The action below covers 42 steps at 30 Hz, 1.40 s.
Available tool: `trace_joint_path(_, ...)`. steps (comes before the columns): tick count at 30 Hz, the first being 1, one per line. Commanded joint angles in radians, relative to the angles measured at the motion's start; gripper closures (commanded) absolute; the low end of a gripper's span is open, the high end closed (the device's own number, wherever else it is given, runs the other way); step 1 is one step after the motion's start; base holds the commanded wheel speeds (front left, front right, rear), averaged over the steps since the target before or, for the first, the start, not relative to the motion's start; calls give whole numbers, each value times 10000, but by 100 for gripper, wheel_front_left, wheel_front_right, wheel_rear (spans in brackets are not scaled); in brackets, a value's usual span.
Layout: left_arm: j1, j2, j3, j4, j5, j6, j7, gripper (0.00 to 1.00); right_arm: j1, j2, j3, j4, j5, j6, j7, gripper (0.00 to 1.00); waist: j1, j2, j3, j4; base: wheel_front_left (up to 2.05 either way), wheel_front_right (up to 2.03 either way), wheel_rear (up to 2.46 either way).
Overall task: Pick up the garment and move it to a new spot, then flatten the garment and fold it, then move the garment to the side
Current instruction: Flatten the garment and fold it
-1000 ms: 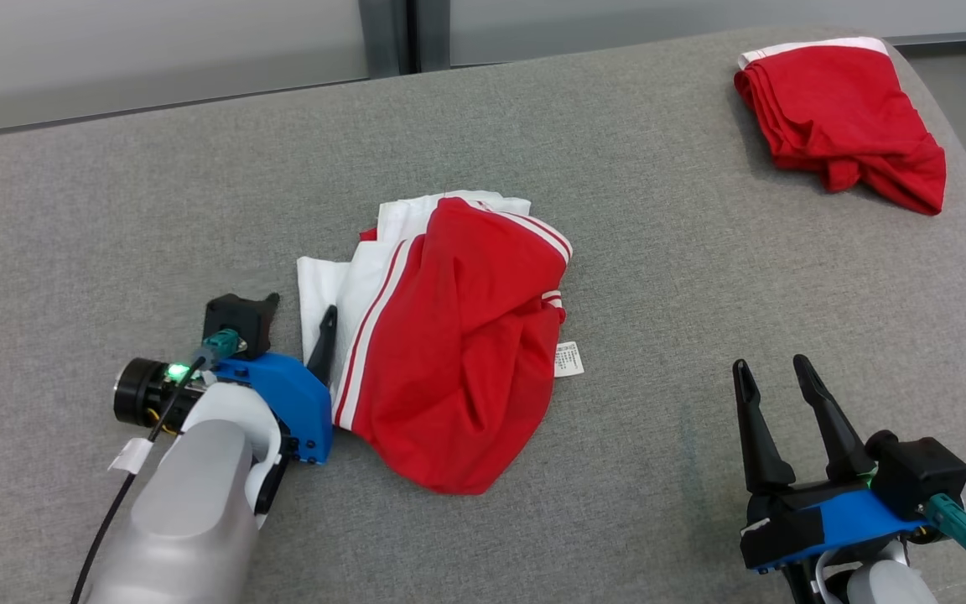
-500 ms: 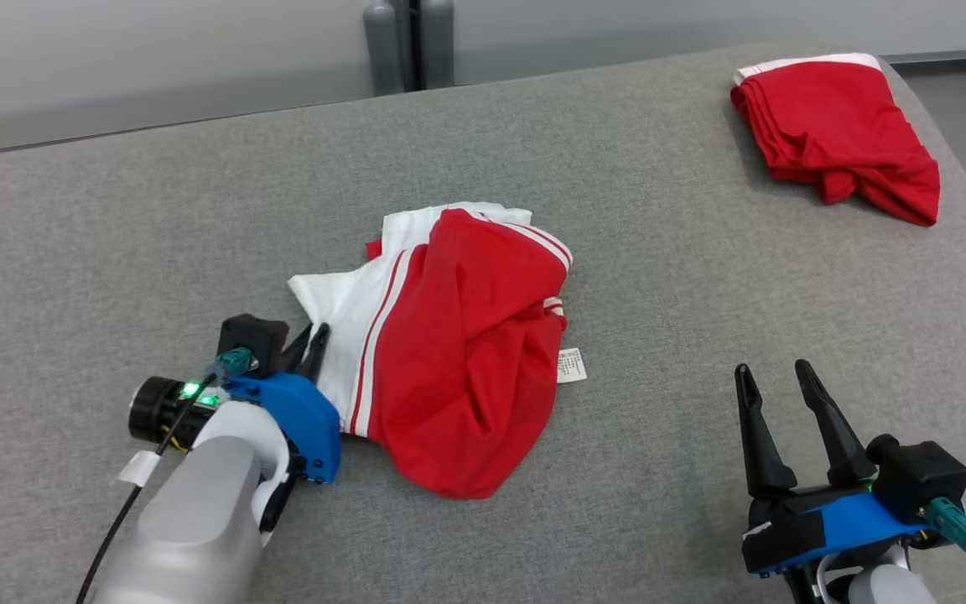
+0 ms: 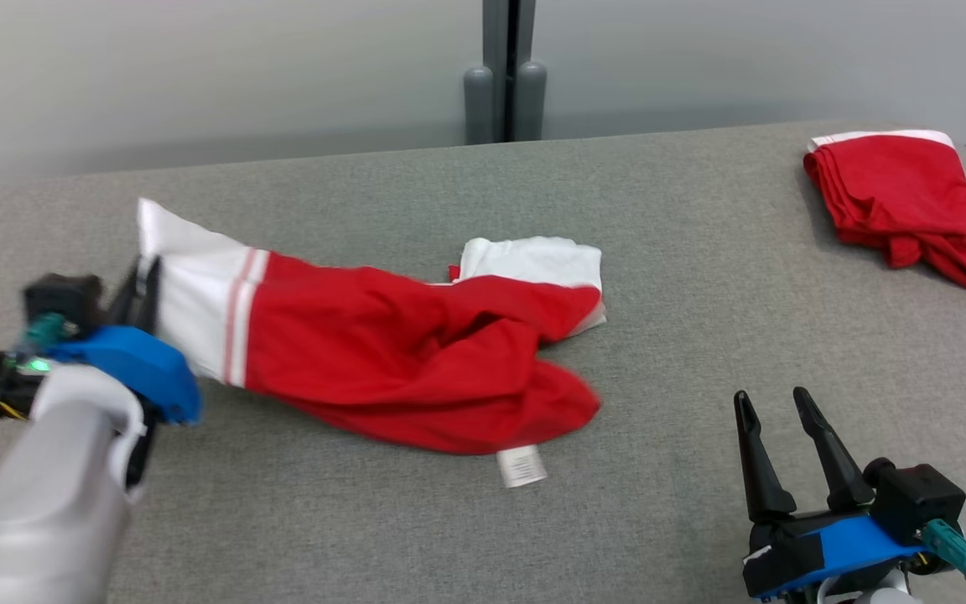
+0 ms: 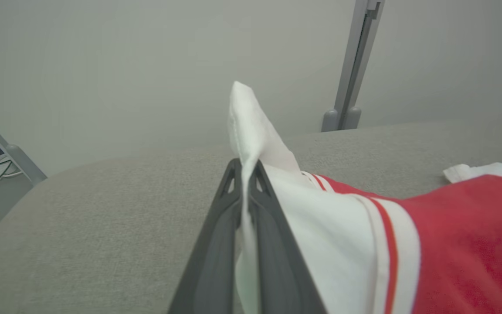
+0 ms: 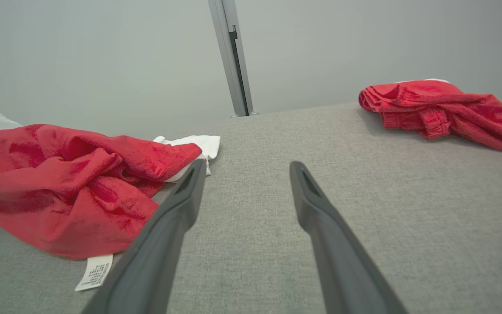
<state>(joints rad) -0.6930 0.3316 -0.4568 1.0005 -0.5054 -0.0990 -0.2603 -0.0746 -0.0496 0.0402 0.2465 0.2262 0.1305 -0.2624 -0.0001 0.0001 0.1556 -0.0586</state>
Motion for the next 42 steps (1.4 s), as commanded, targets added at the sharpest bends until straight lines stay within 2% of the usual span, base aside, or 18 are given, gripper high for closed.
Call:
trace_joint_path(1, -233, 263, 196, -235, -37, 136, -57, 100, 113, -20, -37, 8, 39, 5, -35, 0, 1, -1, -34, 79, 0, 0, 0)
trace_joint_path(8, -457, 1970, 1281, -1693, -47, 598, -56, 100, 157, -20, -7, -10, 114, 5, -35, 0, 1, -1, -90, 232, 0, 0, 0)
trace_joint_path(12, -397, 2505, 1528, -2581, 45, 865, -57, 100, 224, -20, 17, 7, 205, 5, -35, 0, 1, -1, -110, 228, 0, 0, 0)
trace_joint_path(15, -167, 2485, 1410, -3333, 114, 1022, 50, 100, 269, -20, 9, 26, 245, 5, -35, 0, 1, -1, -130, 216, 0, 0, 0)
trace_joint_path(18, 128, 2261, 1180, -4107, 157, 1124, 255, 100, 278, -20, 46, 45, 267, 5, -35, 0, 1, -1, -141, 172, 0, 0, 0)
trace_joint_path(24, 713, 1611, 311, -5413, 404, 1043, 679, 100, 134, -22, 79, 43, 191, 5, -34, 0, 1, -1, -188, -42, 0, 0, 0)
trace_joint_path(30, 1039, 629, -734, -6402, 643, 895, 957, 100, 61, -20, 112, 52, 173, 5, -35, 0, 1, -1, -147, -292, 0, 0, 0)
trace_joint_path(35, 1173, -264, -1702, -6657, 853, 611, 1071, 100, 3, -20, 102, 50, 227, 5, -34, 0, 1, -1, -41, -595, 0, 0, 0)
trace_joint_path(42, 1304, -1423, -2977, -6122, 1120, 213, 998, 100, -89, -20, -9, 77, 269, 4, -34, 0, 1, -1, 153, -1020, 0, 0, 0)
